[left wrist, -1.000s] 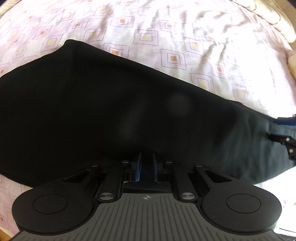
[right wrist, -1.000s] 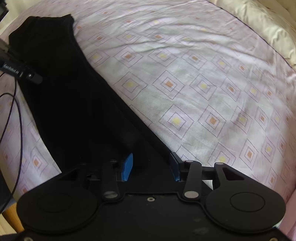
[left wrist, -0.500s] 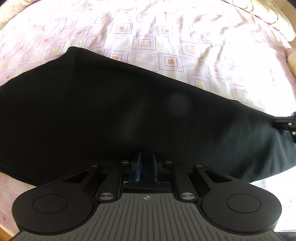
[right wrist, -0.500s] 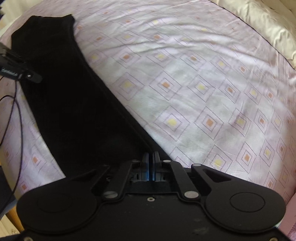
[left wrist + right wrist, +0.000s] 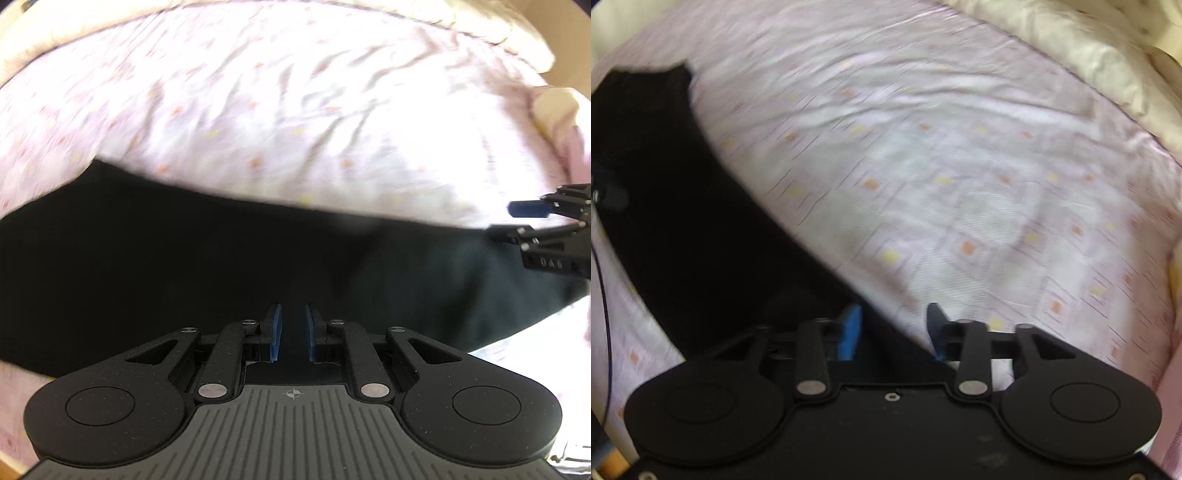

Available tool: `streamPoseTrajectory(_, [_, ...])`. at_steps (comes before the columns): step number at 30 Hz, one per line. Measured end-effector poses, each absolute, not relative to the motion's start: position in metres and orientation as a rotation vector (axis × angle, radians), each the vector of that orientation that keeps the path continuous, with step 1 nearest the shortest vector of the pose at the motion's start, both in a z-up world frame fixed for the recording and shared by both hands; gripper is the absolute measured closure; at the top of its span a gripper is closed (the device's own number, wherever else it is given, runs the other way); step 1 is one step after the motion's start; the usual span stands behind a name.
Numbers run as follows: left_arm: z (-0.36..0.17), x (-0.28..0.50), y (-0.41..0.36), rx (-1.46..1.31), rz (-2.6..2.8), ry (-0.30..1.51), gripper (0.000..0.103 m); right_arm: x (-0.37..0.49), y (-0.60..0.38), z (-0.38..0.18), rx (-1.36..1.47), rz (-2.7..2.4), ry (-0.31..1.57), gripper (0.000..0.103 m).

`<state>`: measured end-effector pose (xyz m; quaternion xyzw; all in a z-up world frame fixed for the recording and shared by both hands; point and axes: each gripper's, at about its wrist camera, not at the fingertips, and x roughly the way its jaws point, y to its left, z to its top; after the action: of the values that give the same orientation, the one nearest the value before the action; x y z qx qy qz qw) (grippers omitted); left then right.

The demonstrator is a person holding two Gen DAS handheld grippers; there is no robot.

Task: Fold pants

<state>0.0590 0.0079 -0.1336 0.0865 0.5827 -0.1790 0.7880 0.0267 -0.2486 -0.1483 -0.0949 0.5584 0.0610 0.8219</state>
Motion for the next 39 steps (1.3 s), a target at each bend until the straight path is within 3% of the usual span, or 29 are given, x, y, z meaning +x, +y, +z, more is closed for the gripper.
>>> streamPoseTrajectory(5, [-0.121,0.056,-0.036,0.176,-0.477,1.221,0.088,0.003,-0.302,-0.116,0.102,-0.066,1.108,0.048])
streamPoseTrajectory(14, [-0.143,0.050,-0.133,0.238,-0.592,1.239,0.088,-0.077,-0.381,-0.119,0.338,-0.385,1.119,0.045])
streamPoseTrajectory(22, [-0.181,0.042,-0.137,0.326,-0.526,1.369,0.088,-0.102,-0.413,-0.141,0.438,-0.329,1.198,0.033])
streamPoseTrajectory(29, [-0.183,0.044,-0.137,0.336,-0.512,1.391,0.088,-0.095,-0.425,-0.159,0.503,-0.234,1.231,0.021])
streamPoseTrajectory(39, [-0.183,0.056,-0.130,0.282,-0.514,1.445,0.089,-0.085,-0.445,-0.170,0.626,-0.112,1.216,0.019])
